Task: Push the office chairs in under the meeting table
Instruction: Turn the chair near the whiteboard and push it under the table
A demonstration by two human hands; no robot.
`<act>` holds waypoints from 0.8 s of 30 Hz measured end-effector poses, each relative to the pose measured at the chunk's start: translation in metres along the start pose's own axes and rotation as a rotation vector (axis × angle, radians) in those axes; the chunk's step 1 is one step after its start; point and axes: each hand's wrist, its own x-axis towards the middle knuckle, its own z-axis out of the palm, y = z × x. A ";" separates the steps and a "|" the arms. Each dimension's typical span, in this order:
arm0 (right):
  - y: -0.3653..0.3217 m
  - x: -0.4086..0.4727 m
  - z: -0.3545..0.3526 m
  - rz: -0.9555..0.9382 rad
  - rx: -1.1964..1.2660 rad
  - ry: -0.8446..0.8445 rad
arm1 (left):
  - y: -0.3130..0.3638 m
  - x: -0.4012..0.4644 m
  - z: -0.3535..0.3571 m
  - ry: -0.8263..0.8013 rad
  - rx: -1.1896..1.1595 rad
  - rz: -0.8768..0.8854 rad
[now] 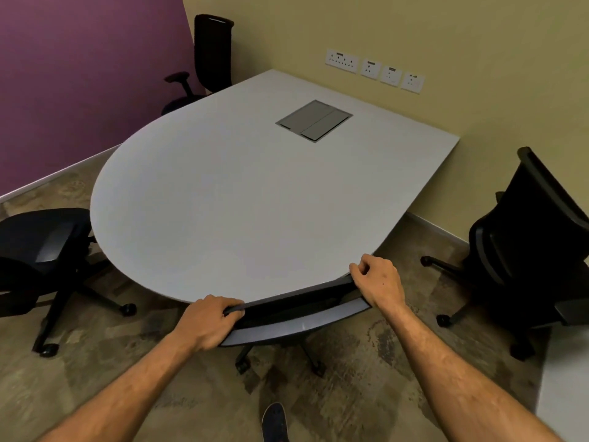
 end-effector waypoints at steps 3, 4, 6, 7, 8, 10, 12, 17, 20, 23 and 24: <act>0.006 -0.006 -0.004 0.006 -0.005 -0.005 | 0.009 -0.007 0.000 -0.003 0.031 0.020; 0.006 -0.009 -0.003 0.013 0.003 -0.015 | 0.008 -0.009 -0.002 -0.019 0.052 0.018; 0.005 -0.014 -0.004 0.016 0.007 -0.046 | 0.005 -0.007 -0.008 -0.050 0.097 0.036; 0.003 -0.016 -0.001 0.012 0.016 -0.091 | 0.001 -0.006 -0.012 -0.071 0.114 0.044; 0.000 -0.016 0.001 0.024 0.041 -0.131 | 0.001 -0.002 -0.017 -0.092 0.114 0.047; -0.001 -0.012 -0.004 0.066 0.140 -0.177 | 0.011 0.018 -0.025 -0.119 0.092 0.039; 0.003 -0.008 -0.014 0.071 0.208 -0.177 | 0.030 0.040 -0.031 -0.116 0.064 0.066; 0.055 -0.004 -0.060 0.148 0.302 -0.075 | 0.120 0.115 -0.035 -0.150 0.045 0.265; 0.110 -0.013 -0.090 0.285 0.317 -0.019 | 0.185 0.158 -0.024 -0.192 0.016 0.375; 0.175 -0.029 -0.114 0.431 0.316 0.016 | 0.247 0.193 -0.005 -0.236 0.010 0.484; 0.204 -0.031 -0.122 0.473 0.317 0.042 | 0.271 0.214 0.004 -0.244 0.013 0.527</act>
